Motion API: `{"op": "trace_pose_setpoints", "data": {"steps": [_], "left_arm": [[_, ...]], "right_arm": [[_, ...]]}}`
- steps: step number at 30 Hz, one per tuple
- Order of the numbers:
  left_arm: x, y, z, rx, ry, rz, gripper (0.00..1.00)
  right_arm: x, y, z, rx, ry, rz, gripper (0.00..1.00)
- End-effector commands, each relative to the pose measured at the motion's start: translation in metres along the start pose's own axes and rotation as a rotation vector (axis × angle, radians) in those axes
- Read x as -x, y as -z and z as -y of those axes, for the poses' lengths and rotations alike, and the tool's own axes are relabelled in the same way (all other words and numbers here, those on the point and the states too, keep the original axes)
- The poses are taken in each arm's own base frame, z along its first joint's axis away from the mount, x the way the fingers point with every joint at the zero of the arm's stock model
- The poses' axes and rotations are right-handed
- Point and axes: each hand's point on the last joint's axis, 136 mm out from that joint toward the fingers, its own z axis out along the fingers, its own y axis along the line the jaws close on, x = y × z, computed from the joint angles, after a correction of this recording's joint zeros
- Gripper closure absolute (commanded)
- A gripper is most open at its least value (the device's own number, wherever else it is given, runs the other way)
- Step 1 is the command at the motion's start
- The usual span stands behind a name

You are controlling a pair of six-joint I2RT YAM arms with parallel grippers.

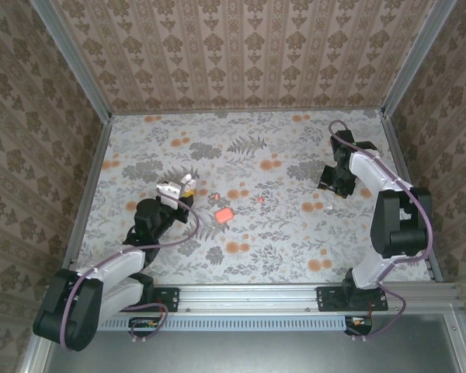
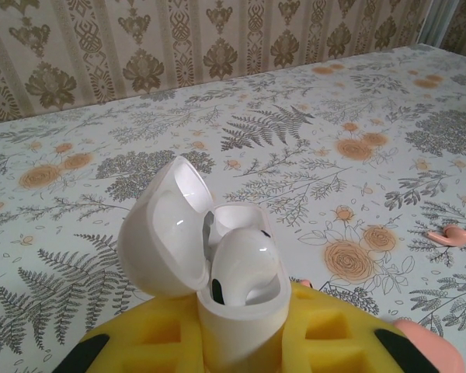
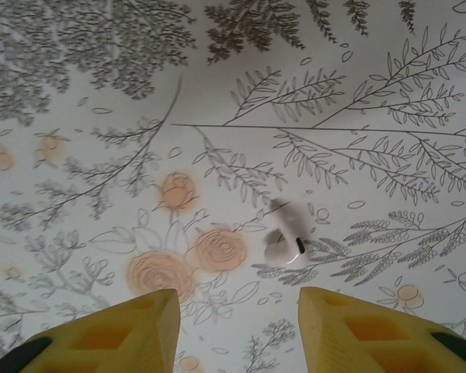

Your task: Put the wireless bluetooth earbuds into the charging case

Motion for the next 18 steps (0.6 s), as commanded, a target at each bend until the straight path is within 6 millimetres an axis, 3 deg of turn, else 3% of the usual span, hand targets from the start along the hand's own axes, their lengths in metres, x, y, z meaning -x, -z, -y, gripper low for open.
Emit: {"op": "trace_pose_setpoints", "data": {"steps": [1, 10, 18], "left_arm": [[0.019, -0.002, 0.001, -0.015, -0.02, 0.05, 0.99], [0.021, -0.006, 0.006, -0.05, -0.018, 0.045, 0.99], [0.019, -0.01, 0.008, -0.063, -0.016, 0.037, 0.99]], "right_arm": [[-0.003, -0.019, 0.012, -0.047, 0.027, -0.041, 0.54], [-0.004, -0.049, 0.026, -0.02, -0.026, -0.081, 0.54], [-0.008, -0.063, 0.021, 0.004, -0.023, -0.116, 0.53]]}}
